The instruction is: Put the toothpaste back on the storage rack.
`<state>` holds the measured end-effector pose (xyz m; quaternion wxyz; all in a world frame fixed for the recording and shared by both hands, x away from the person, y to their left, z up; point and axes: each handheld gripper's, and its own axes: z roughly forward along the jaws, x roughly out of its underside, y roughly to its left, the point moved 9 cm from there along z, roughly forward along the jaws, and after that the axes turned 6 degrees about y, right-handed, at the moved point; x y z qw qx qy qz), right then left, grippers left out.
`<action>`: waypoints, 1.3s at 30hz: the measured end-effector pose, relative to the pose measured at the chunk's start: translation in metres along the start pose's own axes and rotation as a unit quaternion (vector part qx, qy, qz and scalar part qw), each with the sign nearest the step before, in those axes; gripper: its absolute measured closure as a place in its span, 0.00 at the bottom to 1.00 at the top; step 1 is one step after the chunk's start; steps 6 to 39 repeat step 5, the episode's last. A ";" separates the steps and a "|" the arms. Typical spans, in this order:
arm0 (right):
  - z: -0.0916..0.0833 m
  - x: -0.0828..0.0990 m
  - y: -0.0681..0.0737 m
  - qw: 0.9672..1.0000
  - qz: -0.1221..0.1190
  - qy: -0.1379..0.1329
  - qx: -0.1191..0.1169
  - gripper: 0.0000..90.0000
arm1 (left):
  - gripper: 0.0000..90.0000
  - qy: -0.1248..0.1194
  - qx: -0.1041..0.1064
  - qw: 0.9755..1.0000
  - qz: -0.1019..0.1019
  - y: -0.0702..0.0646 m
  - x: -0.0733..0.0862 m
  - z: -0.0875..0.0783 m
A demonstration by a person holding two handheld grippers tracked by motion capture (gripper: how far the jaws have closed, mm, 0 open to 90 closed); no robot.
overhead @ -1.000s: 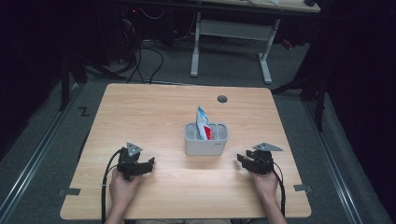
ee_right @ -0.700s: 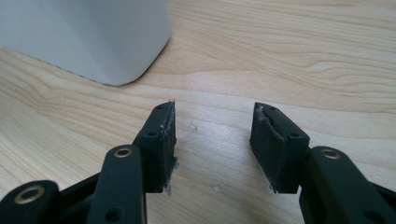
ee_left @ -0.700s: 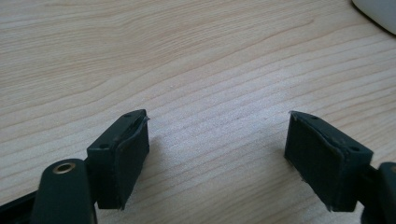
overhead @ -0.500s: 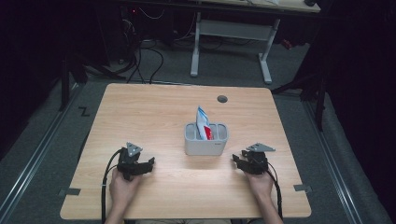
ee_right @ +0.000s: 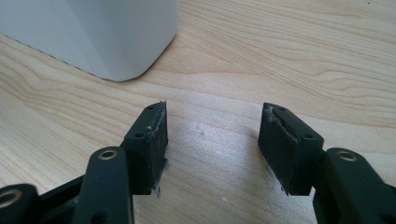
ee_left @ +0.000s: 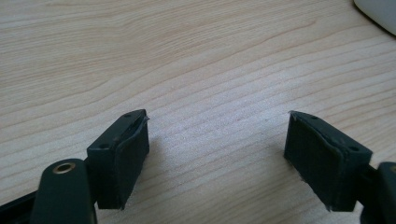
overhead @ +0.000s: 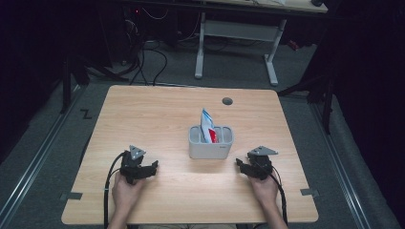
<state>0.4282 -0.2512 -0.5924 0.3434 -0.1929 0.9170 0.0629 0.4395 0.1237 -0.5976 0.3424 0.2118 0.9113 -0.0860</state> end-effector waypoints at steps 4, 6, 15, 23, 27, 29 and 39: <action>0.000 0.000 -0.001 1.000 0.002 0.000 0.002 0.46 | 0.25 0.000 0.000 1.000 0.000 0.000 0.000 0.000; 0.000 0.000 -0.001 1.000 0.002 0.000 0.002 0.46 | 0.25 0.001 0.000 1.000 0.000 0.000 0.000 0.000; 0.000 0.000 -0.001 1.000 0.002 0.000 0.002 0.46 | 0.25 0.001 0.000 1.000 0.000 0.000 0.000 0.000; 0.000 0.000 -0.001 1.000 0.002 0.000 0.002 0.46 | 0.25 0.001 0.000 1.000 0.000 0.000 0.000 0.000; 0.000 0.000 -0.001 1.000 0.002 0.000 0.002 0.46 | 0.25 0.001 0.000 1.000 0.000 0.000 0.000 0.000; 0.000 0.000 -0.001 1.000 0.002 0.000 0.002 0.46 | 0.25 0.001 0.000 1.000 0.000 0.000 0.000 0.000; 0.000 0.000 -0.001 1.000 0.002 0.000 0.002 0.46 | 0.25 0.001 0.000 1.000 0.000 0.000 0.000 0.000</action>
